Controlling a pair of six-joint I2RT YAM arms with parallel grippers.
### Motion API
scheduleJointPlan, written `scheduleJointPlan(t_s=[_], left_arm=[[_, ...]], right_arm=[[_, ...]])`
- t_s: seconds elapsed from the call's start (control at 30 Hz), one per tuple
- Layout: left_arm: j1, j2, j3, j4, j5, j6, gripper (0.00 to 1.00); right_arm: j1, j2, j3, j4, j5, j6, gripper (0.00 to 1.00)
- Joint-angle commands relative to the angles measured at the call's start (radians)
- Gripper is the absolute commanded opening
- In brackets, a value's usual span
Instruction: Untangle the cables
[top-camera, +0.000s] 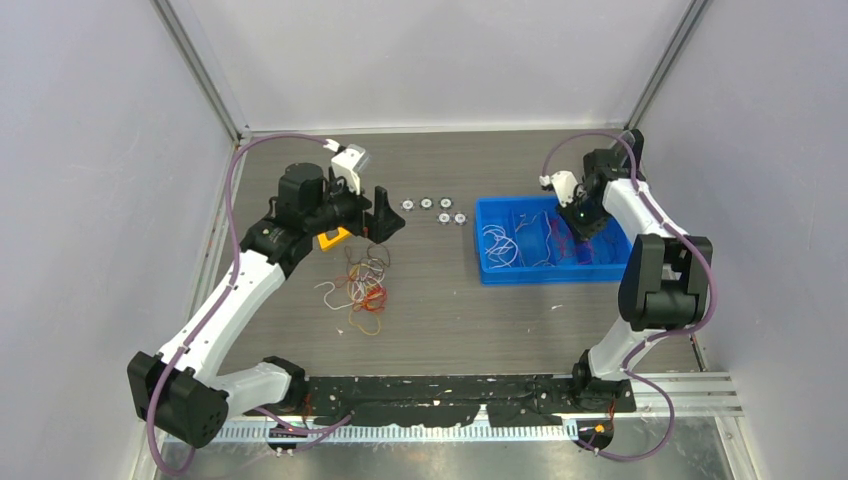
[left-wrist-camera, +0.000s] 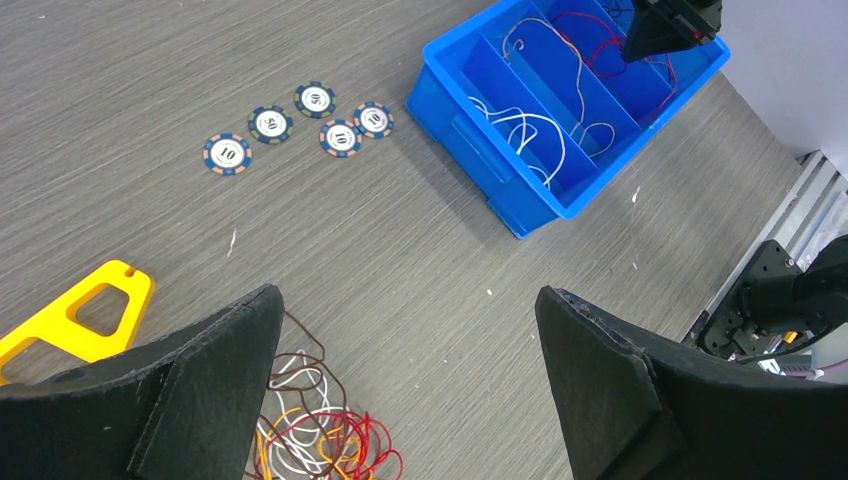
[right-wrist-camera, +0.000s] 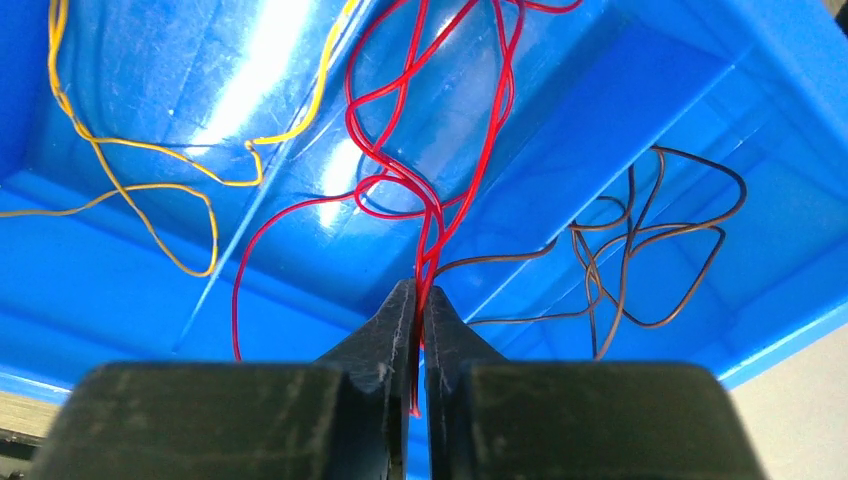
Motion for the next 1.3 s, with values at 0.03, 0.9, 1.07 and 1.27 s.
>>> scheduleJointPlan(t_s=[0.03,0.9,1.07,1.27], left_arm=[[0.008,-0.012,-0.006,0.035,0.026,-0.005,1.0],[0.013,-0.004,-0.023,0.027,0.032,-0.002,1.0],[0.015,0.003,-0.026,0.028,0.037,-0.005,0.99],[0.016,0.008,-0.036,0.03,0.033,-0.008,1.0]], right_arm=[[0.049,-0.062,0.035,-0.006,0.052,0.003,0.12],[0.113,0.028,0.13,-0.036,0.055,0.077,0.06],[0.136,0.054,0.13,-0.036,0.065,0.118,0.09],[0.122,0.109,0.072,0.014,0.076,0.157,0.05]])
